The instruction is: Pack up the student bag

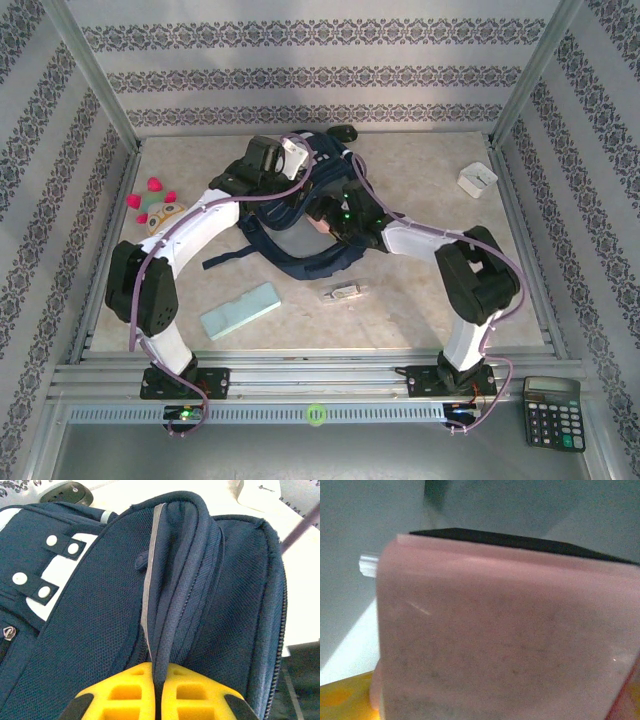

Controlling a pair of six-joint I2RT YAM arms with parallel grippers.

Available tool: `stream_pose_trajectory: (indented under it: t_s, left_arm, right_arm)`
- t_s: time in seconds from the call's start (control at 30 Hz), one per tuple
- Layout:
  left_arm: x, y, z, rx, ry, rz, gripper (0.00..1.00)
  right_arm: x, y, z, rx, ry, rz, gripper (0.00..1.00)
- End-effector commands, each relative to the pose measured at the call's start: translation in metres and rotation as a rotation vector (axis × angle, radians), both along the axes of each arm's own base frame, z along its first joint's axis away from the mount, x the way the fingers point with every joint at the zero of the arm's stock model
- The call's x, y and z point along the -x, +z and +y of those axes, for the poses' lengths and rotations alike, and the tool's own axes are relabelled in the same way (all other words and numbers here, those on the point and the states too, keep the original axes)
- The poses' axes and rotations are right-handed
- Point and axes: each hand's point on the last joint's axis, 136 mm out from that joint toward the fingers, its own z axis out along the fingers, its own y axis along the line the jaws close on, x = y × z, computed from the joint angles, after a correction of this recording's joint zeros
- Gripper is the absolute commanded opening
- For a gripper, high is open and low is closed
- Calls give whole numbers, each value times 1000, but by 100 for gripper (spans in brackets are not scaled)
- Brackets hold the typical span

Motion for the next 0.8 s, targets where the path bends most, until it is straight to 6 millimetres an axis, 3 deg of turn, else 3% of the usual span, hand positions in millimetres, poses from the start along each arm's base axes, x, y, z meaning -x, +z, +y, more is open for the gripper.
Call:
stream_pose_trajectory:
  t_s: [0.0,0.13,0.4,0.47,0.77]
  left_arm:
    - [-4,58,-3,126,-7,-139,2]
    - [-3,57,0,122,-5,-135,2]
    - [-4,56,5,116,4,-137,2]
    - [-4,53,6,113,5,-136,3]
    - [-3,53,7,120,6,-134,3]
  right_arm:
    - [-21,21,14,-39,20,-87,90]
    - [-18,14,4,-19,3,-76,94]
    - [8,13,-7,-27,-1,-39,92]
    - [36,10,1,-62,-1,-16,80]
    - [45,6,41,-157,-60,14,63]
